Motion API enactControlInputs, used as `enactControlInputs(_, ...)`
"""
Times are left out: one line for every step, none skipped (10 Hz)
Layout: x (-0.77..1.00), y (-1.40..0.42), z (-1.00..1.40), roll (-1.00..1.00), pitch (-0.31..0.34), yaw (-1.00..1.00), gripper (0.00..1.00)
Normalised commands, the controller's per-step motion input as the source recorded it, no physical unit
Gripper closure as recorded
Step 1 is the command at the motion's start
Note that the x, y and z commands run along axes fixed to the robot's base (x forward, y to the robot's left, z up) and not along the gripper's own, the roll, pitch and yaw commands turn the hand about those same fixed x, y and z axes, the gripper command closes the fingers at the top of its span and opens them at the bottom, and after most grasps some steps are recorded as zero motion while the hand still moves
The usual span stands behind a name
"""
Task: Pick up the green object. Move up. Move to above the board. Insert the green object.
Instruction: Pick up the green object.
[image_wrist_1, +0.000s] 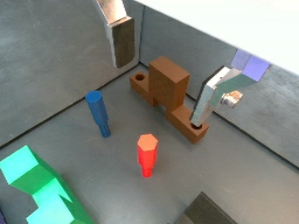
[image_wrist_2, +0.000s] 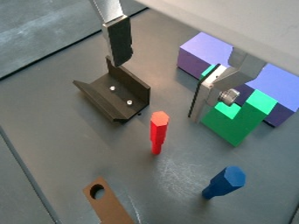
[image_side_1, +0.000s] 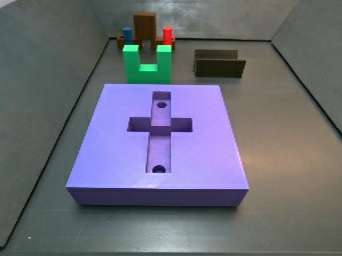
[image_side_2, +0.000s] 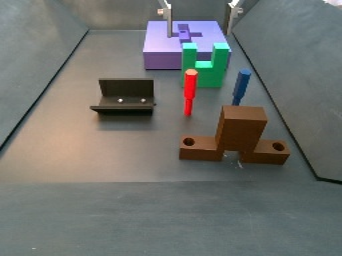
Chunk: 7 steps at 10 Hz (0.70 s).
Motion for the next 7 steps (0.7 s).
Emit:
enactControlInputs(0.00, -0.02, 0.00, 0.00, 0.000, 0.00, 0.00)
enactControlInputs(0.01, -0.14, -0.03, 0.02, 0.007, 0.00, 0.00)
enactControlInputs(0.00, -0.43, -0.17, 0.00, -0.031, 0.03, 0.00)
enactControlInputs(0.16, -0.89, -0.25, 0.00, 0.000, 0.00, 0.00)
enactControlInputs(0.18, -1.00, -0.29, 0.01, 0.000, 0.00, 0.00)
enactControlInputs(0.19, -1.00, -0.30, 0.01, 0.000, 0.00, 0.00)
enactControlInputs(0.13, -0.97, -0.32, 0.00, -0.003, 0.00, 0.00)
